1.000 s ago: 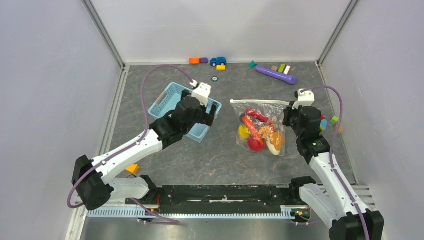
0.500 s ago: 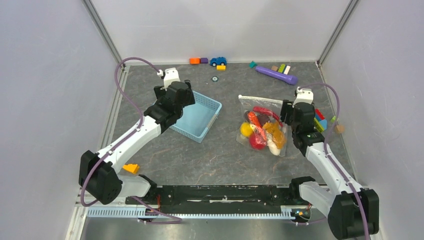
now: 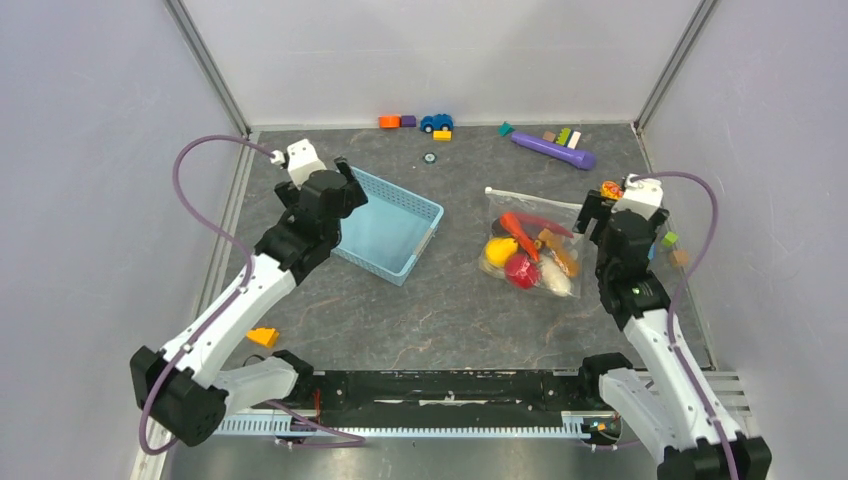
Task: Place the food in the zip-top bag and seal the zipper
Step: Reset both arms
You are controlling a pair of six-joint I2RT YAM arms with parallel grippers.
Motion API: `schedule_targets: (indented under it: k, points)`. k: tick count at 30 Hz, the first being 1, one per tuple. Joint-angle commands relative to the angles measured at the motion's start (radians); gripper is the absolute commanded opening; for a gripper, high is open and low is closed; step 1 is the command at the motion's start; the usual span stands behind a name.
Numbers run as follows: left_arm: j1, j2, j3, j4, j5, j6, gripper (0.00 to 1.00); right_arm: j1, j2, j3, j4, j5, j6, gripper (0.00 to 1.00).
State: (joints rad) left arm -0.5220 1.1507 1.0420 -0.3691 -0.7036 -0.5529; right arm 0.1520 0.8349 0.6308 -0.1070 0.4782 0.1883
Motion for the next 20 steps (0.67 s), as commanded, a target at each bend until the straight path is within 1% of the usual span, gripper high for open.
schedule_targets:
  k: [1,5,9,12,13,20]
  points:
    - [0.003,-0.083,-0.025,-0.014,-0.042,-0.072,1.00,-0.003,-0.140,0.002,0.004,0.135,0.013,0.98]
    - [0.002,-0.127,-0.016,-0.079,-0.018,-0.075,1.00,-0.004,-0.253,-0.046,-0.005,0.194,0.037,0.98]
    - [0.003,-0.127,0.029,-0.194,-0.009,-0.098,1.00,-0.003,-0.315,-0.069,-0.022,0.259,0.037,0.98]
    - [0.002,-0.129,0.041,-0.233,-0.014,-0.101,1.00,-0.003,-0.325,-0.068,-0.044,0.279,0.032,0.98]
    - [0.002,-0.132,0.044,-0.238,-0.012,-0.097,1.00,-0.003,-0.326,-0.069,-0.041,0.263,0.014,0.98]
    - [0.002,-0.112,0.064,-0.238,0.005,-0.050,1.00,-0.004,-0.315,-0.062,-0.014,0.252,-0.007,0.98]
